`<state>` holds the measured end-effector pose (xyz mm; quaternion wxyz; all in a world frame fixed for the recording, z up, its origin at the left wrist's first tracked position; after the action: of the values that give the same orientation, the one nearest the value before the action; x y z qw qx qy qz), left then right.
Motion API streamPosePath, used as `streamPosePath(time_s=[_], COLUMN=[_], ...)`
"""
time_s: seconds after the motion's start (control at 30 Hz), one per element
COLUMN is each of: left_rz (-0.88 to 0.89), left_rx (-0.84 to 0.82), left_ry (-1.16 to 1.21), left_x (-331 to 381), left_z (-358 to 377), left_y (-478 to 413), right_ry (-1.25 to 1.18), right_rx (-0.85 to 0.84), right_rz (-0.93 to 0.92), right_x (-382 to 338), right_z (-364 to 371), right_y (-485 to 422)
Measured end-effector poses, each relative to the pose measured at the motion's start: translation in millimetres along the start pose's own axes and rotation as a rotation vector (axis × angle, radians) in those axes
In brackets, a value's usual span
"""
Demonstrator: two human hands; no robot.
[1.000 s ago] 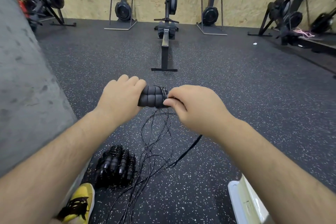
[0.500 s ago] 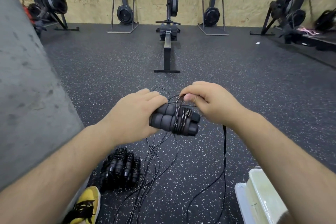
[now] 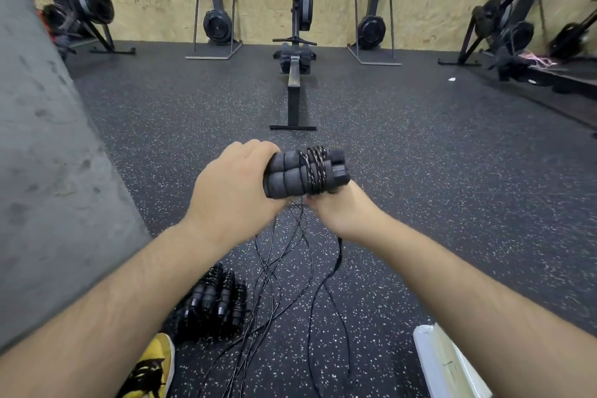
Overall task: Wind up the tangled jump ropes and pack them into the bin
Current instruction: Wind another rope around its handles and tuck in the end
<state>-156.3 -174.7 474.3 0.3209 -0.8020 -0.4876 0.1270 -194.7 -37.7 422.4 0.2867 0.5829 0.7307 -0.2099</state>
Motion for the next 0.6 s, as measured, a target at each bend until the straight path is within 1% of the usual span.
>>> streamPosePath(time_s=[0.07,0.13,0.23,0.37,0.47,0.6], left_rz=[-0.054,-0.096,-0.107,-0.086,-0.040,-0.027], left_rx=[-0.019,-0.039,-0.041,-0.088,-0.113,-0.142], left_ry=[-0.050,-0.107,-0.208,-0.322,-0.392,-0.434], left_x=[-9,-21,-34,-45,-46,-46], left_z=[3,4,3,7,12,17], left_y=[0,-1,-2,-2,-2,-2], right_ry=[-0.151,-0.192,-0.083,0.165,0.239,0.277], right_rx=[-0.020,-0.058,-0.096,-0.042,-0.014,-0.020], right_rz=[0.075,0.073,0.049,-0.033,-0.056,-0.104], right_x=[-1,-5,-14,-24,-29,-38], right_z=[10,21,28,24,12,-7], right_y=[4,4,11,26,35,47])
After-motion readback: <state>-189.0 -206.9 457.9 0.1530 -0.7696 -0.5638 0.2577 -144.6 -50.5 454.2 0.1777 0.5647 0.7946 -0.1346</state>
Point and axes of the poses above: each hand's wrist, its own y-axis away from the middle knuckle, its own z-axis out of the palm, x = y × z, the point moved 8 cm from there along -y, towards the middle knuckle, and after that the axes turned 11 degrees about z, right-handed, at the moved point
